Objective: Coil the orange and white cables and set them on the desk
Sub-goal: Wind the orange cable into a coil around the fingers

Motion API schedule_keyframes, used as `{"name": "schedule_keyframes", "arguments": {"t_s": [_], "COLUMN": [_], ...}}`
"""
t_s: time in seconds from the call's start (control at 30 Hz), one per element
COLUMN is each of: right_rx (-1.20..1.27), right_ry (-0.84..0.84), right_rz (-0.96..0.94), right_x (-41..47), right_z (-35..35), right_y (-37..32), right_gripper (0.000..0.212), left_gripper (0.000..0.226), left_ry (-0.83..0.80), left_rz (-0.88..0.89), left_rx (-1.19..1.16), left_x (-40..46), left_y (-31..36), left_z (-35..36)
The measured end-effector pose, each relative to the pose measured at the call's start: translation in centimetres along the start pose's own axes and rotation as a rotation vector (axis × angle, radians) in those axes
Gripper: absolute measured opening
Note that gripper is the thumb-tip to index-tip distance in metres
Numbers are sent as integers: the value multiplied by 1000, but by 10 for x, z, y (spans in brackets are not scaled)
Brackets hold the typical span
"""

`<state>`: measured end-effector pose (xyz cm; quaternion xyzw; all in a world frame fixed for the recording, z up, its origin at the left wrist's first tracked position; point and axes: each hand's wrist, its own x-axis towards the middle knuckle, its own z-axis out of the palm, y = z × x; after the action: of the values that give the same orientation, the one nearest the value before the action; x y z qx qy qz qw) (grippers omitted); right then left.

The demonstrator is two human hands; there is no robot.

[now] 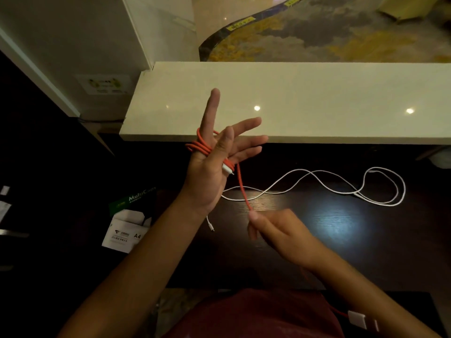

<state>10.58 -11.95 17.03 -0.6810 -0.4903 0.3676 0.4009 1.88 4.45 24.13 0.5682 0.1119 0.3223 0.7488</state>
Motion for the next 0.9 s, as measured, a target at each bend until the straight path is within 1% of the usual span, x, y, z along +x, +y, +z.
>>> {"name": "schedule_keyframes", "arguments": {"t_s": [0.03, 0.1, 0.2, 0.27, 0.33, 0.37, 0.43, 0.47, 0.53, 0.6, 0.63, 0.7, 0.73, 0.8, 0.83, 0.87, 0.9], "right_rx": [-68, -104, -220, -299, -305, -276, -191, -156, -109, -117, -145, -217, -251, -302, -321, -342, -362], "right_ry": [-14, 8, 19, 35, 137, 190, 241, 249, 256, 278, 295, 308, 283, 162, 83, 9, -43], "right_rz": [-43, -133, -259, -313, -348, -375, -419, -418, -365, -274, -233, -178, -172, -229, -283, -342, -397], "right_x": [-2, -8, -10, -8, -10, -14, -21, -23, -21, -12, -6, 2, 5, 6, 6, 6, 8], "right_z": [1, -2, -16, -20, -19, -17, -14, -13, -14, -21, -26, -41, -47, -51, -49, -47, -45], "right_y": [-4, -14, -28, -32, -33, -32, -31, -30, -26, -20, -18, -18, -19, -30, -38, -46, -54], "right_gripper": [47, 41, 35, 36, 47, 50, 44, 37, 22, 16, 16, 16, 15, 11, 9, 11, 13], "left_gripper": [62, 59, 55, 53, 51, 50, 47, 49, 57, 58, 56, 54, 59, 67, 63, 54, 44], "left_ry": [11, -11, -153, -213, -233, -244, -301, -344, -407, -455, -478, -516, -530, -569, -595, -610, -611], "left_rz": [-4, 9, -7, -37, -34, -6, 96, 143, 179, 185, 155, -44, -146, -227, -244, -255, -288], "left_rx": [40, 204, 483, 529, 505, 495, 536, 591, 698, 817, 900, 1090, 1174, 1292, 1313, 1292, 1208], "left_x": [-2, -8, -21, -28, -32, -33, -33, -32, -27, -22, -19, -14, -12, -13, -14, -15, -17], "left_y": [-2, -6, -20, -25, -25, -24, -20, -19, -18, -15, -14, -15, -18, -27, -31, -32, -32], "left_z": [0, 1, 6, 9, 13, 15, 19, 19, 10, -8, -16, -30, -36, -44, -45, -43, -39]}}
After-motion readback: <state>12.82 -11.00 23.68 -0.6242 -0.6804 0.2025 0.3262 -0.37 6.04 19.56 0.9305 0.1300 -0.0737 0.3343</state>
